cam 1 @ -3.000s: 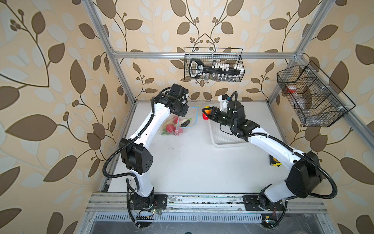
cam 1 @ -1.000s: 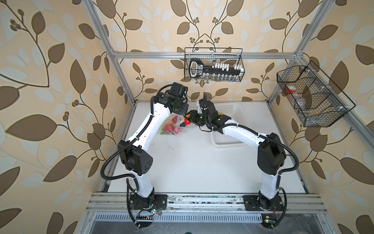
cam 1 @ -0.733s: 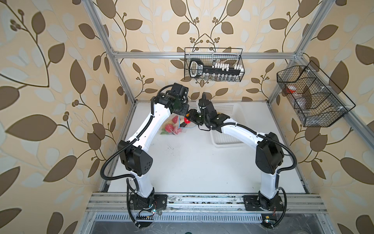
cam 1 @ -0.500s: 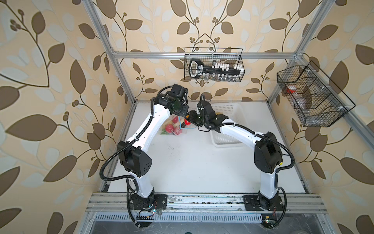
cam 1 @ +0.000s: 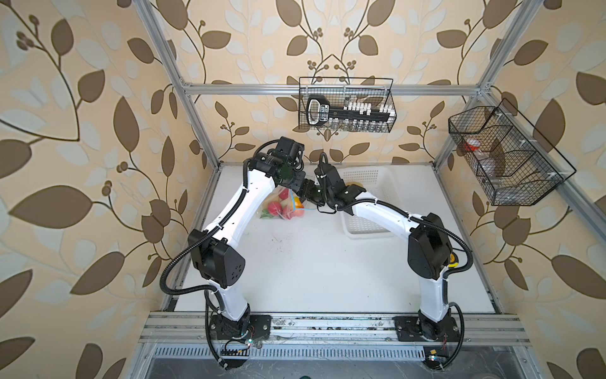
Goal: Place the food in the zip-top bag and seal the zipper
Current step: 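Lower the mango into the bag and open the right gripper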
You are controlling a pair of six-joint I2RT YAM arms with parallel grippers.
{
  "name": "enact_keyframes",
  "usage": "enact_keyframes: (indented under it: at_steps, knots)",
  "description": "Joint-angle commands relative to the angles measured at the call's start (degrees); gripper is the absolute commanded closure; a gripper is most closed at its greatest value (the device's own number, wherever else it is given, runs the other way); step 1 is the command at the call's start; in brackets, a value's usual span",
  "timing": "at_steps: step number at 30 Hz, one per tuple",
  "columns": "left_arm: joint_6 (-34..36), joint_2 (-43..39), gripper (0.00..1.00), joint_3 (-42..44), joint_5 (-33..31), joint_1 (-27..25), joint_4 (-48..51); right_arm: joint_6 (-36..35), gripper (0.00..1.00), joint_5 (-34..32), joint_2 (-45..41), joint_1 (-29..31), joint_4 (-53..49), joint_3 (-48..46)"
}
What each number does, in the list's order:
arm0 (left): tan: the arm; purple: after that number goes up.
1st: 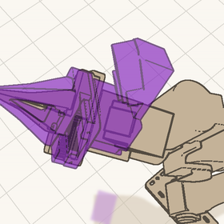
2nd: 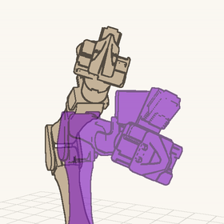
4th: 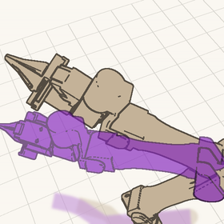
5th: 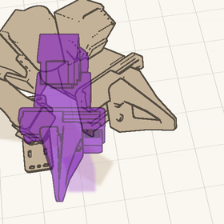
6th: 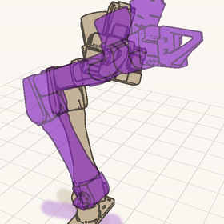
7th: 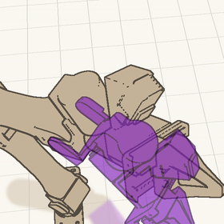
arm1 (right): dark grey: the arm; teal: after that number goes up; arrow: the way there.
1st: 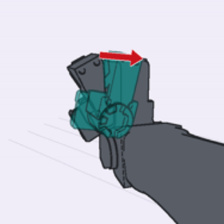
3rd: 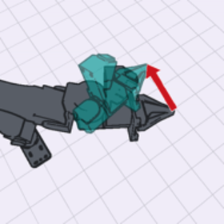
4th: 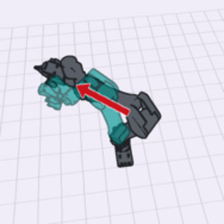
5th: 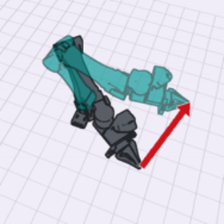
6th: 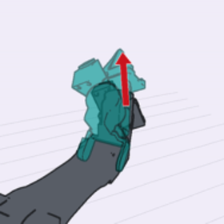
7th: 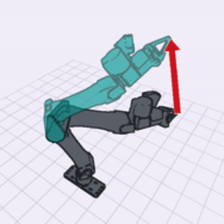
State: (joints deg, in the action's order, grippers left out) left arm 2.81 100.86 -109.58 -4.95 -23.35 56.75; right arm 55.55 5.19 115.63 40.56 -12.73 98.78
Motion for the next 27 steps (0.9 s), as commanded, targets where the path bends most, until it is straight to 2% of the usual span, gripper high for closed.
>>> enact_keyframes:
  at_steps: [1,11,18,27]
  knots:
    - [-0.3,-3.7,1.0,0.6,0.2,-0.7,-1.3,-0.2,0.29,-1.3,-0.5,0.5,-0.9,1.4]
    - [0.0,-4.2,1.0,1.6,-0.6,-0.7,-2.0,-0.4,0.26,-1.7,-3.7,1.2,-0.7,-0.8]
    - [0.3,-4.9,1.0,2.8,-1.3,-0.7,-2.7,-0.4,0.29,-3.5,-7.7,1.3,0.0,-3.6]
    - [0.6,-5.4,1.0,4.0,-2.2,-0.7,-3.4,0.2,0.27,-3.9,-13.0,1.2,2.0,-8.5]
